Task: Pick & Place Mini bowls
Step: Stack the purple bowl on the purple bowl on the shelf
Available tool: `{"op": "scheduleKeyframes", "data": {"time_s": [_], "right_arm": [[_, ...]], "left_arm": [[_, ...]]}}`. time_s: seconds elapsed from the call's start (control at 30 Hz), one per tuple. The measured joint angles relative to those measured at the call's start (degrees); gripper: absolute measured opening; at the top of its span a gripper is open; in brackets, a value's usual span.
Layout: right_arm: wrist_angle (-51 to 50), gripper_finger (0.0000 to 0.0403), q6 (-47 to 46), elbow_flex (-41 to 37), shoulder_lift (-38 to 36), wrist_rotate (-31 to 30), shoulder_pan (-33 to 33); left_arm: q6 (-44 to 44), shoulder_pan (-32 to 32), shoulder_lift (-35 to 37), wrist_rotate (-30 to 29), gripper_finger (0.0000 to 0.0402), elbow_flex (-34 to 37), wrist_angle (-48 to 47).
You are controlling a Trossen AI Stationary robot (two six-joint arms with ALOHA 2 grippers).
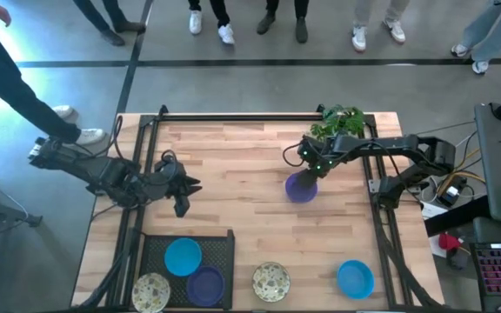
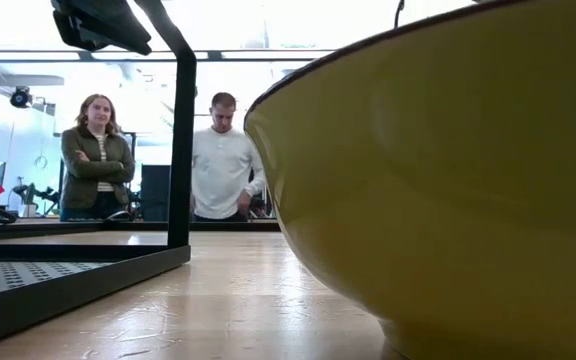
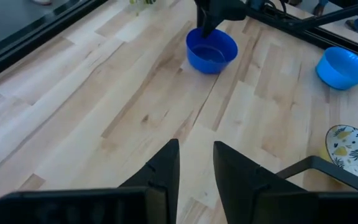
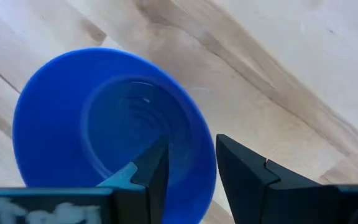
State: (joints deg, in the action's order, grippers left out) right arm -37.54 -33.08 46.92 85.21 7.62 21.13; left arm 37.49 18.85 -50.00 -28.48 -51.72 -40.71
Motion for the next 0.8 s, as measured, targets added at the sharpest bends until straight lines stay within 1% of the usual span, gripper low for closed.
{"op": "scheduleKeyframes", "data": {"time_s": [0.3,0.43,0.57,0.7,0.8], "right_arm": [[0.6,0.0127,-0.2,-0.4,0.2,-0.1,0.0],[0.8,0.012,-0.4,-0.9,0.7,-2.0,0.0],[0.8,0.0087,-1.1,-0.8,1.3,-2.0,0.0],[1.1,0.0025,-2.8,-0.6,1.5,-1.8,0.0],[1.8,0.0012,-3.0,-0.6,1.5,-1.8,0.0]], "left_arm": [[0.0,0.0,0.0,-0.1,0.009,0.0,0.0],[-0.5,0.0,0.0,-0.2,0.009,0.0,0.0],[-1.5,0.0,0.0,-0.2,0.009,0.0,0.0],[-1.5,0.0,0.0,-0.2,0.009,0.0,0.0],[-2.1,0.0,0.0,-0.5,0.009,0.0,0.0]]}}
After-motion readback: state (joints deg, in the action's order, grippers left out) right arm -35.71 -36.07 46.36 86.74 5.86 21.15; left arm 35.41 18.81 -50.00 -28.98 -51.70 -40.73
